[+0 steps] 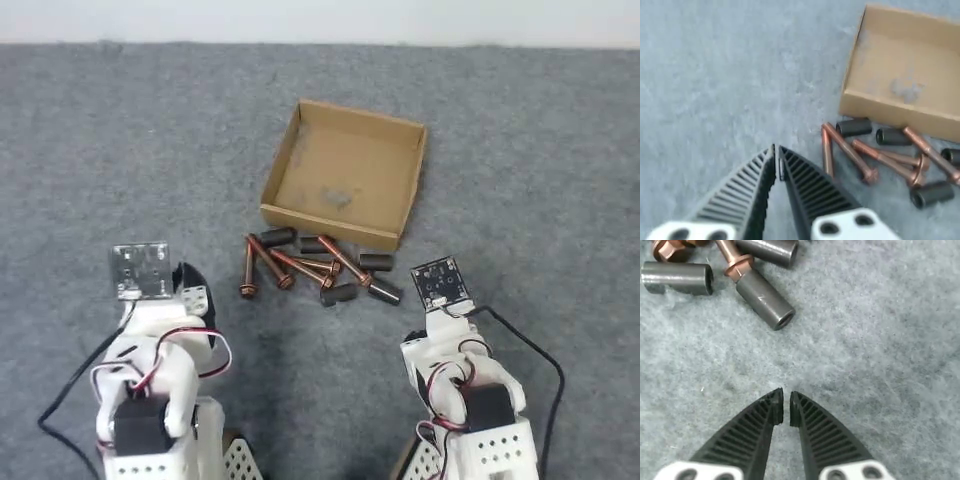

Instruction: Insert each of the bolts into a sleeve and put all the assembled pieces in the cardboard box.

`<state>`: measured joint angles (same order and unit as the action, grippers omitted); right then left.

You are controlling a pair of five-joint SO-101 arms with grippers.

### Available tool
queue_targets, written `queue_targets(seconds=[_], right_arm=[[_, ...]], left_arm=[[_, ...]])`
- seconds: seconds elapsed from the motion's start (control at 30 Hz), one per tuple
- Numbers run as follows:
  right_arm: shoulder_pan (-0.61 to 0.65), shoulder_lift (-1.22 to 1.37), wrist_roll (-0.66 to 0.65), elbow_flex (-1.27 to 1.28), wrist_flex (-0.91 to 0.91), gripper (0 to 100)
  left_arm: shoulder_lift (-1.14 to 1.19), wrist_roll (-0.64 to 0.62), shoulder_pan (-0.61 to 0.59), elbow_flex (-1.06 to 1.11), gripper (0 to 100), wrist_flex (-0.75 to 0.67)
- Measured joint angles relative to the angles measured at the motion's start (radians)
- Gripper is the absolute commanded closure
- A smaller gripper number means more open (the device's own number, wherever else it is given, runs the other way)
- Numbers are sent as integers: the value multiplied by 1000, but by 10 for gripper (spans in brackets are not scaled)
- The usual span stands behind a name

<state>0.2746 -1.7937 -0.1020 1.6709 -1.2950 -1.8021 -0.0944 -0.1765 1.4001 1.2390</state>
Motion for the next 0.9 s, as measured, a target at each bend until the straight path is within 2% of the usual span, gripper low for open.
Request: queue_targets(seconds=[0.27,0.43,0.9], right_arm=[[0,0,0,0,0,992],[0,0,0,0,0,992],[0,0,0,0,0,992]], left_arm=[[371,0,-2,-221,988,-5],[583,-3,3,-252,988,-32],[651,-5,0,-206,988,-74]])
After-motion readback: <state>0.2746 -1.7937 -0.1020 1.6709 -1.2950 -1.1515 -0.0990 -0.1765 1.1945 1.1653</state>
